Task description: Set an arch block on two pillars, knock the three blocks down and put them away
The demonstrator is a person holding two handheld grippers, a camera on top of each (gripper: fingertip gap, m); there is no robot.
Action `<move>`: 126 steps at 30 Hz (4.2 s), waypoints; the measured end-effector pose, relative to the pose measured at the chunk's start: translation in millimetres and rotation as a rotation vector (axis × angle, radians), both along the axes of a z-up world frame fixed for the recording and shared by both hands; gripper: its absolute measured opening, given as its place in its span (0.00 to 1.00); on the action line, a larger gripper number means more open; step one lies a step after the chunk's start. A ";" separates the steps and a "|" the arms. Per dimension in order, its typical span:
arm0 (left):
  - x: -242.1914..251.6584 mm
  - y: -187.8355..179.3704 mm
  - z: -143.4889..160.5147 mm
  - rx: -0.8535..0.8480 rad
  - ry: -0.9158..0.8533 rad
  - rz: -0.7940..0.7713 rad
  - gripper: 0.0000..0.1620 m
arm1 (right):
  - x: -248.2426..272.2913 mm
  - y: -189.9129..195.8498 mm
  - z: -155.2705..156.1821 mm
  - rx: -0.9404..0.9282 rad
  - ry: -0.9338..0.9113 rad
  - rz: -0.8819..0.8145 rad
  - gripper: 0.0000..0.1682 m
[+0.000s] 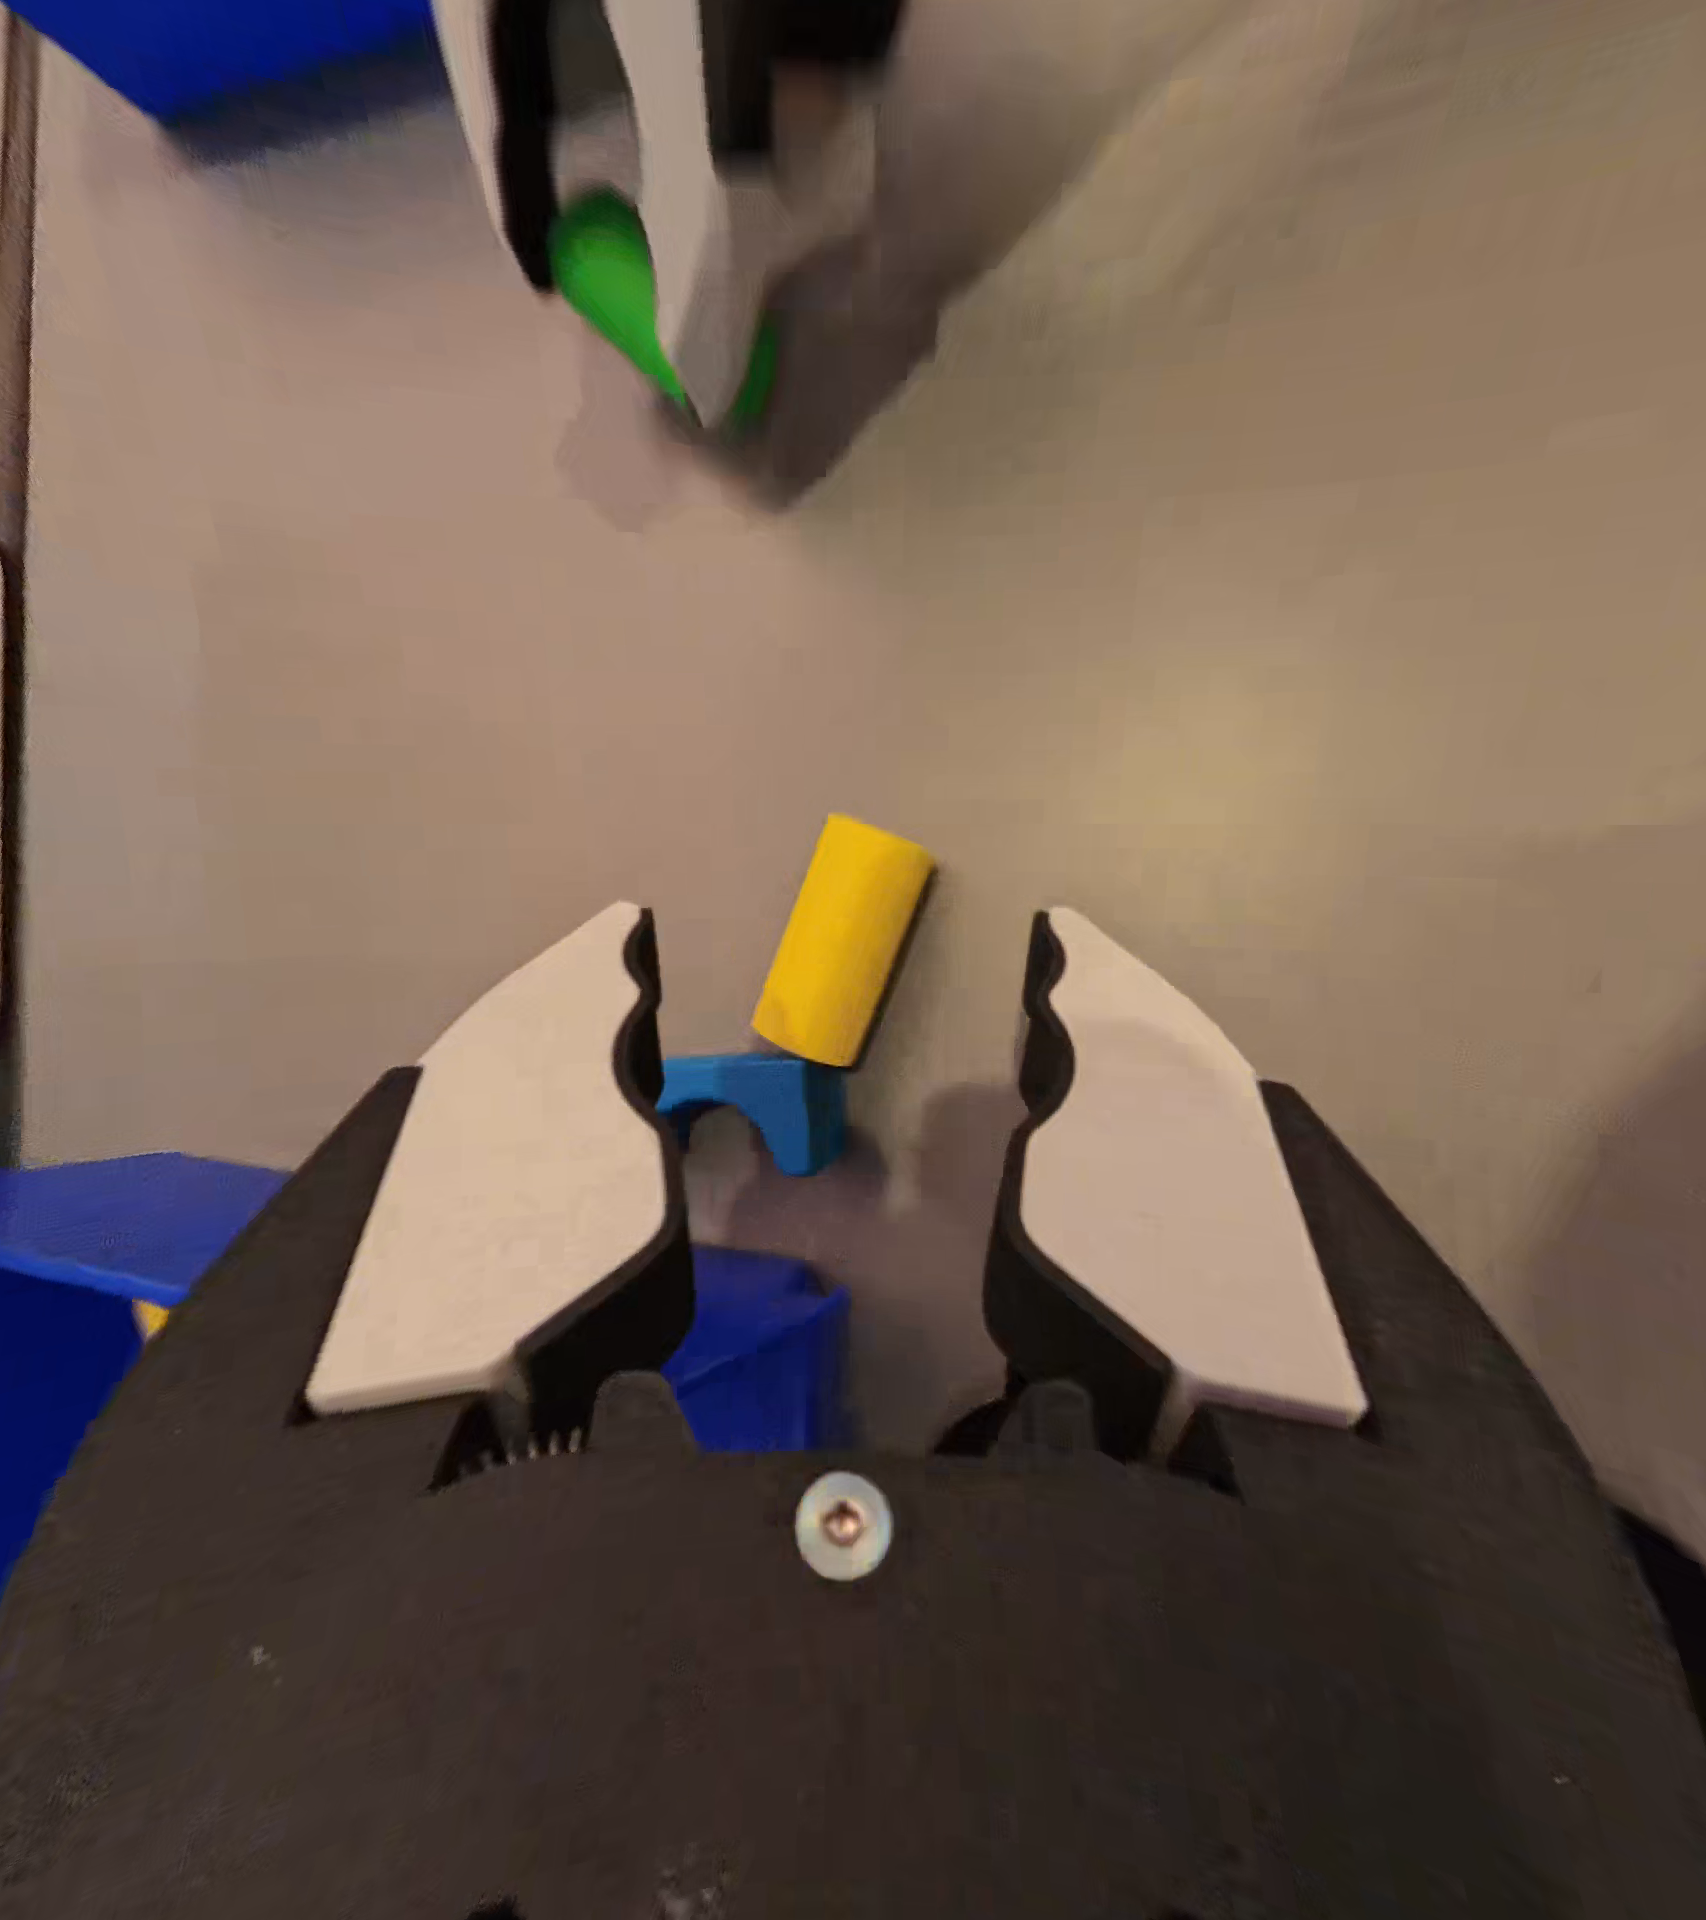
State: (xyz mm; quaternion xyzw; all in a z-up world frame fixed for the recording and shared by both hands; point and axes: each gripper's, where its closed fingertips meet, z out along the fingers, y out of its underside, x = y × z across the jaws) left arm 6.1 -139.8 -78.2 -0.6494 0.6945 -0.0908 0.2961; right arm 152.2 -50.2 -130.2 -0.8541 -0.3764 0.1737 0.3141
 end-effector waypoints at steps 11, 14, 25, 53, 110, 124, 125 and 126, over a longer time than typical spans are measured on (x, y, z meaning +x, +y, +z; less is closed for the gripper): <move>-5.0 6.7 -79.6 -0.120 0.357 -0.018 0.27 | 91.5 -3.1 102.1 0.130 0.013 -0.070 0.42; -5.2 6.4 -80.1 -0.123 0.361 -0.003 0.20 | 168.5 31.5 106.0 0.114 -0.136 -0.217 0.42; 37.8 8.0 7.8 -0.244 -0.063 0.107 0.20 | 252.0 85.5 -12.7 -0.258 -0.330 -0.390 0.43; 182.7 -43.3 107.2 -0.758 -0.093 -0.388 0.20 | 24.7 -112.5 167.0 0.880 -0.300 0.831 0.24; -52.6 49.9 -67.9 -0.109 0.503 1.103 0.13 | 253.5 49.4 53.2 0.257 -0.289 -0.250 0.28; 97.3 -21.8 55.7 -0.659 -0.235 0.245 0.13 | 23.2 -92.9 140.9 0.658 0.146 0.623 0.31; 100.9 -27.0 61.2 -0.671 -0.226 0.197 0.13 | 14.2 -95.3 141.3 0.728 0.101 0.656 0.31; 103.9 -30.9 65.5 -0.689 -0.218 0.166 0.12 | 5.9 -100.2 141.9 0.784 0.065 0.695 0.31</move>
